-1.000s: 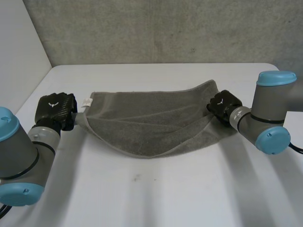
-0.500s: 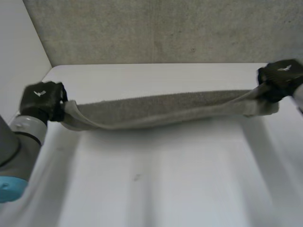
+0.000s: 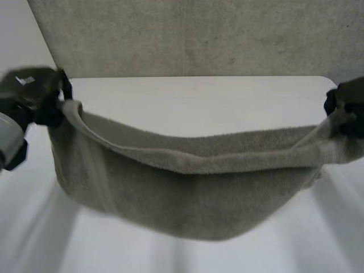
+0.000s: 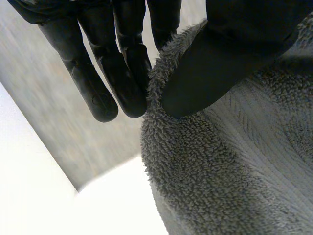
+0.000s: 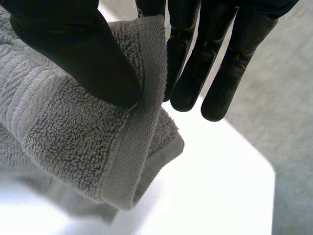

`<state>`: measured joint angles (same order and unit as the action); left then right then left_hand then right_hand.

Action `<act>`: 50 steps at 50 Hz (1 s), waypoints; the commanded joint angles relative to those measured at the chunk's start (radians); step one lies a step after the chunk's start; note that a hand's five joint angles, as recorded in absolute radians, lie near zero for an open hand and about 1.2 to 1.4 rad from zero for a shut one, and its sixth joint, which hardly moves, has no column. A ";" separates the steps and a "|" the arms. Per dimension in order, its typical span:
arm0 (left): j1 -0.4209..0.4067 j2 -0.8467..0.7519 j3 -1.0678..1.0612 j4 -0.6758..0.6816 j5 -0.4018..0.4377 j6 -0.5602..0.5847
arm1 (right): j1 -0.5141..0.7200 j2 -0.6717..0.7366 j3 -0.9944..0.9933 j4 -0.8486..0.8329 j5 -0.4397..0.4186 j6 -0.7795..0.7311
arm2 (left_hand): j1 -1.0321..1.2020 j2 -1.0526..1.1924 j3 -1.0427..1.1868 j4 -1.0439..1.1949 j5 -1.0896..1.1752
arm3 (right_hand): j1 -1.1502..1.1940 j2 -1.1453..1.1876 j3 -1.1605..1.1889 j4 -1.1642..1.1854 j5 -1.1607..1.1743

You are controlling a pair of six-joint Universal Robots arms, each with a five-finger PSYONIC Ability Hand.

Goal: Fold the towel.

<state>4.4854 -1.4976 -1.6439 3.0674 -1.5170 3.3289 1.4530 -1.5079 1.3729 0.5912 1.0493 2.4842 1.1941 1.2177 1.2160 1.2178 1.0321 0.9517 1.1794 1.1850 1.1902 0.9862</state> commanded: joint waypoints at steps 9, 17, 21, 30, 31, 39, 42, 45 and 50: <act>-0.005 -0.561 0.450 -0.104 -0.029 0.052 | 0.188 0.370 -0.325 -0.179 0.230 0.005 | 0.202 0.179 0.180 0.178 0.190 | 0.445 0.217 0.211 0.206 0.236; -0.023 -0.615 0.967 -0.128 -0.161 -0.006 | 0.213 0.325 -0.488 -0.740 0.321 0.352 | 0.202 0.179 0.180 0.178 0.190 | 0.445 0.217 0.211 0.206 0.236; -0.040 -0.552 1.000 -0.026 -0.164 -0.135 | 0.214 0.244 -0.395 -0.916 0.310 0.453 | 0.202 0.179 0.180 0.178 0.190 | 0.445 0.217 0.211 0.206 0.236; -0.041 -0.483 0.580 0.218 -0.155 -0.189 | 0.225 0.233 -0.157 -0.918 0.235 0.449 | 0.202 0.179 0.180 0.178 0.190 | 0.445 0.217 0.211 0.206 0.236; -0.041 -0.483 0.579 0.218 -0.155 -0.189 | 0.225 0.233 -0.156 -0.918 0.235 0.449 | 0.202 0.179 0.180 0.178 0.190 | 0.445 0.217 0.211 0.206 0.236; -0.043 -0.589 0.320 0.370 -0.153 -0.189 | 0.224 0.330 0.011 -0.915 0.173 0.427 | 0.202 0.179 0.180 0.178 0.190 | 0.445 0.217 0.211 0.206 0.236; -0.041 -0.643 0.248 0.390 -0.153 -0.186 | 0.222 0.368 0.094 -0.910 0.161 0.417 | 0.202 0.179 0.180 0.178 0.190 | 0.445 0.217 0.211 0.206 0.236; -0.041 -0.677 0.196 0.390 -0.155 -0.186 | 0.221 0.405 0.178 -0.907 0.149 0.368 | 0.202 0.179 0.180 0.178 0.190 | 0.445 0.217 0.211 0.206 0.236; -0.038 -0.676 0.101 0.390 -0.153 -0.172 | 0.214 0.396 0.288 -0.890 0.135 0.248 | 0.202 0.179 0.180 0.178 0.190 | 0.445 0.217 0.211 0.206 0.236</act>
<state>4.4446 -2.1613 -1.4492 3.4641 -1.6708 3.1441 1.6735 -1.1139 1.5464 -0.3140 1.1980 2.8454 1.1953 1.2178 1.2161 1.2179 1.0351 0.9660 1.1795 1.1853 1.1947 0.9924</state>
